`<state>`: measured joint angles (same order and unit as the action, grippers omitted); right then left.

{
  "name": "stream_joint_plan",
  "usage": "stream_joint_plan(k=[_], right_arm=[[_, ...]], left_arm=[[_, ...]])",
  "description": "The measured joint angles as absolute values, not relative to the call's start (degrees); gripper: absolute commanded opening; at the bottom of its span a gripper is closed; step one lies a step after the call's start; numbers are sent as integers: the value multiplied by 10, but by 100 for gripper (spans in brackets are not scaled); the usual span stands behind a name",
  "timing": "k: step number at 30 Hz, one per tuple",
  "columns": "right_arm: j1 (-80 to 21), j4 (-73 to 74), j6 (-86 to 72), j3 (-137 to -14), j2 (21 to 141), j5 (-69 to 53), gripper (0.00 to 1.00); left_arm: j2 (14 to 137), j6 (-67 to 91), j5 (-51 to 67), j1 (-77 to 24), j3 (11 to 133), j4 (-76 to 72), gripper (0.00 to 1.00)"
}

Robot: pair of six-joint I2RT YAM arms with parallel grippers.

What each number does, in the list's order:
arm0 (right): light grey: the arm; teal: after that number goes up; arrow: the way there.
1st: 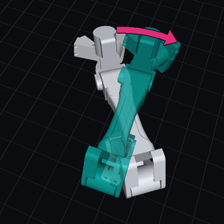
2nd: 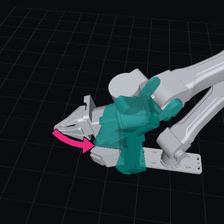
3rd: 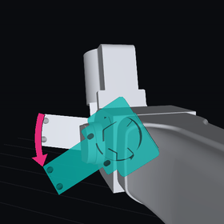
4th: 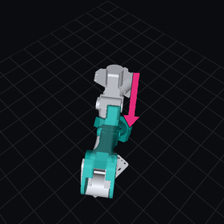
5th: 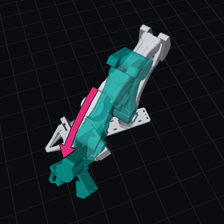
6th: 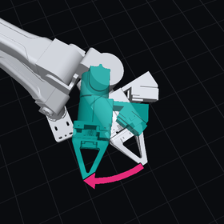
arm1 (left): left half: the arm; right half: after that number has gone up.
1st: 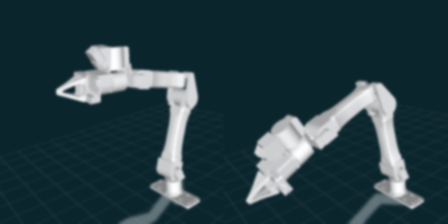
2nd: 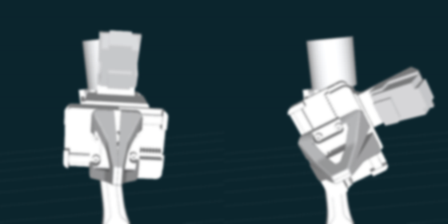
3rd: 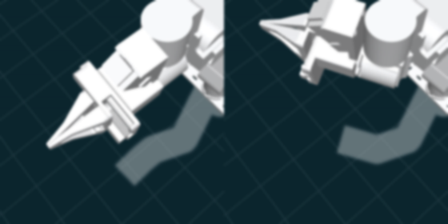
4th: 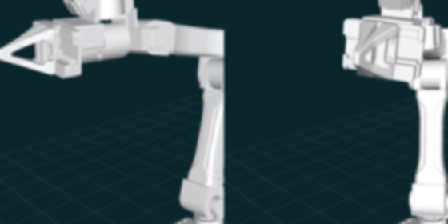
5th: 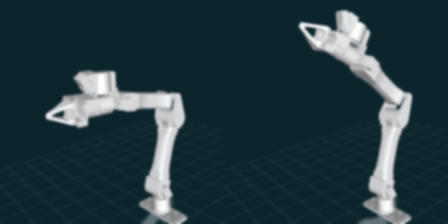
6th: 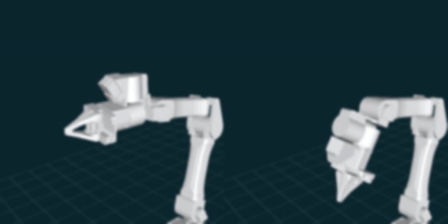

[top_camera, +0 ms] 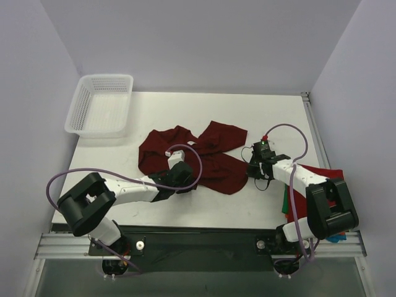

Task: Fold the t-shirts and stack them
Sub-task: Flatten out the tshirt

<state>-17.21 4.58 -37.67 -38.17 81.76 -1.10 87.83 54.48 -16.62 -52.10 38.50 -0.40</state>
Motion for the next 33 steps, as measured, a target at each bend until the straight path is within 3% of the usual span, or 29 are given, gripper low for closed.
stream_joint_plan(k=[3,8,14,22,29,33], right_arm=[[-172,49,-375,-382,809,-11,0],[-164,60,-372,-383,802,-11,0],[-140,98,-365,-406,777,-9,0],[-104,174,-357,-449,670,-4,0],[-94,236,-358,-530,592,-22,0],[-97,256,-362,-540,539,-59,0]], left_arm=[[877,548,-174,-522,385,9,0],[820,557,-187,-522,371,60,0],[648,576,-197,-508,340,150,0],[387,545,-194,-347,358,314,0],[424,454,-136,-182,564,369,0],[472,436,-69,-102,618,362,0]])
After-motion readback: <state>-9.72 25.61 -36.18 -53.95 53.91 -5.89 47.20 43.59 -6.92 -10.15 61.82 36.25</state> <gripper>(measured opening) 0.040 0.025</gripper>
